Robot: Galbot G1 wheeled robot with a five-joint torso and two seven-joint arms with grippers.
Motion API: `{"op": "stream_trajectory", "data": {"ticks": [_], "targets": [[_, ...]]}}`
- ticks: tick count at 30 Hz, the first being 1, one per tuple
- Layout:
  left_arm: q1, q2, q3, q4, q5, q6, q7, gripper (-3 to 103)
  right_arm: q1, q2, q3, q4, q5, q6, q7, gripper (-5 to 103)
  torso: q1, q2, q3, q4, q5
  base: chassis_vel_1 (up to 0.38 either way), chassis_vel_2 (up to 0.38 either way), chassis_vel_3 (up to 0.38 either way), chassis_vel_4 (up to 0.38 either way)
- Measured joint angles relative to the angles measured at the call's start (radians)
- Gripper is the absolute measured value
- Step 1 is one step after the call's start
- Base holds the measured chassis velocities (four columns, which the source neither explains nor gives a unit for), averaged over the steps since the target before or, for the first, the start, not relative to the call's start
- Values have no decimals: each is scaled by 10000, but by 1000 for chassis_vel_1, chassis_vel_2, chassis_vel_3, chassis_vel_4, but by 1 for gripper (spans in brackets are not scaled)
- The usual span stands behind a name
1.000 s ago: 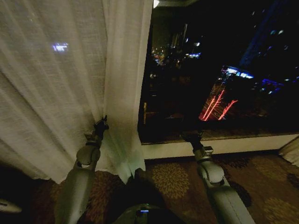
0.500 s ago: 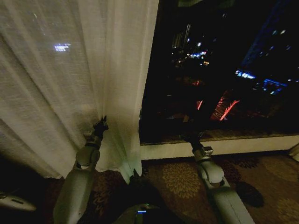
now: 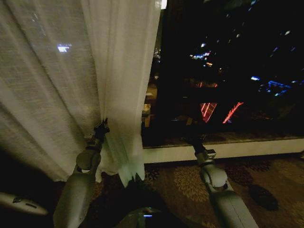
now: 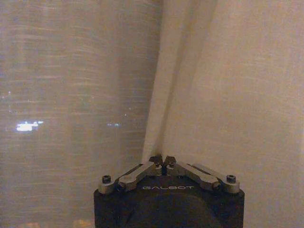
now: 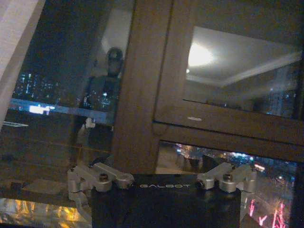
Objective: Open the curtains by pulling them apart, changing their state from closed to fully open.
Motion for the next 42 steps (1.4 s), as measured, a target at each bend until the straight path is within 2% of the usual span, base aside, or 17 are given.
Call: {"op": "stream_trajectory", "data": {"ticks": [32,42], "targets": [[151,-7,-90,-22,-71,-199,27,0,-63,19,-72,61,-82,-35,11,100,-1,0,0,0,0,185,188,-181,-187],[332,-26,-163,-66,-79,-261,24,0,-17,3,-167,42,330,-7,24,100,-1,0,0,3,-1,86,86,-93,-91]]}}
